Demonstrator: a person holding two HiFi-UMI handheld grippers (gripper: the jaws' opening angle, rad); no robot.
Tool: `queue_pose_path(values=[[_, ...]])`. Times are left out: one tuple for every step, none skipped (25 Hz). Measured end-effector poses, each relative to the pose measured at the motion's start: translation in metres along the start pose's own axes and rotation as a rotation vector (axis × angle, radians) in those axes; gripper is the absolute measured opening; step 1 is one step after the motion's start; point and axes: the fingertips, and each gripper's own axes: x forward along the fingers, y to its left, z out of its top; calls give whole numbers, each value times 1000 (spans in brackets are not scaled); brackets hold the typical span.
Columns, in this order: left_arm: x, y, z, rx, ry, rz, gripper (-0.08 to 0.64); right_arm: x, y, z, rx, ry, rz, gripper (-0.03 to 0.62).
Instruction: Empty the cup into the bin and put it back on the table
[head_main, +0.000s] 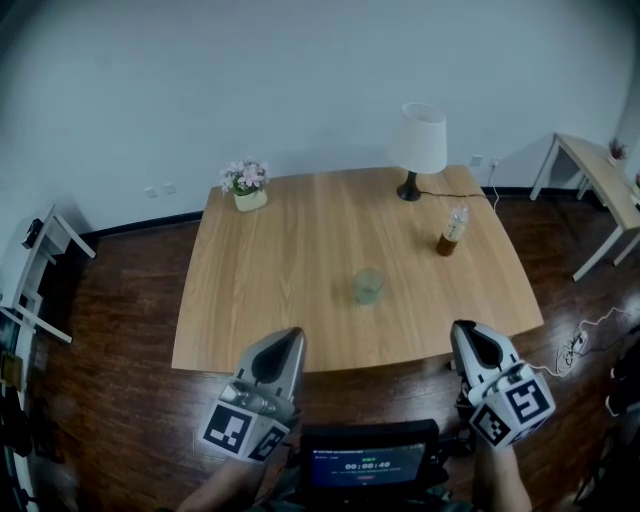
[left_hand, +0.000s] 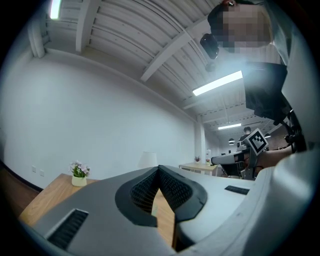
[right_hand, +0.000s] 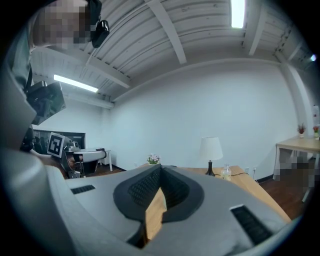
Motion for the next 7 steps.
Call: queue_pose_path(values=[[0, 0, 1, 1, 0, 2, -8, 0, 0, 1, 0, -3, 1, -2], [-1, -1, 1, 1, 0, 4, -8, -1, 0, 2, 1, -6, 1, -2], [-2, -1, 2, 0, 0, 6, -8, -1, 0, 3, 2, -8, 2, -3], [-3, -2, 2, 0, 0, 7, -8, -1, 1, 3, 3, -9, 3, -2], [-4, -2, 2, 0, 1, 9, -8, -2, 2, 3, 3, -9, 4, -2], [-5, -2, 2, 0, 3, 10, -8, -2, 2, 3, 3, -10, 6, -2], [-6, -2, 1, 1, 4, 11, -8, -2, 3, 2, 3, -10, 8, -2]])
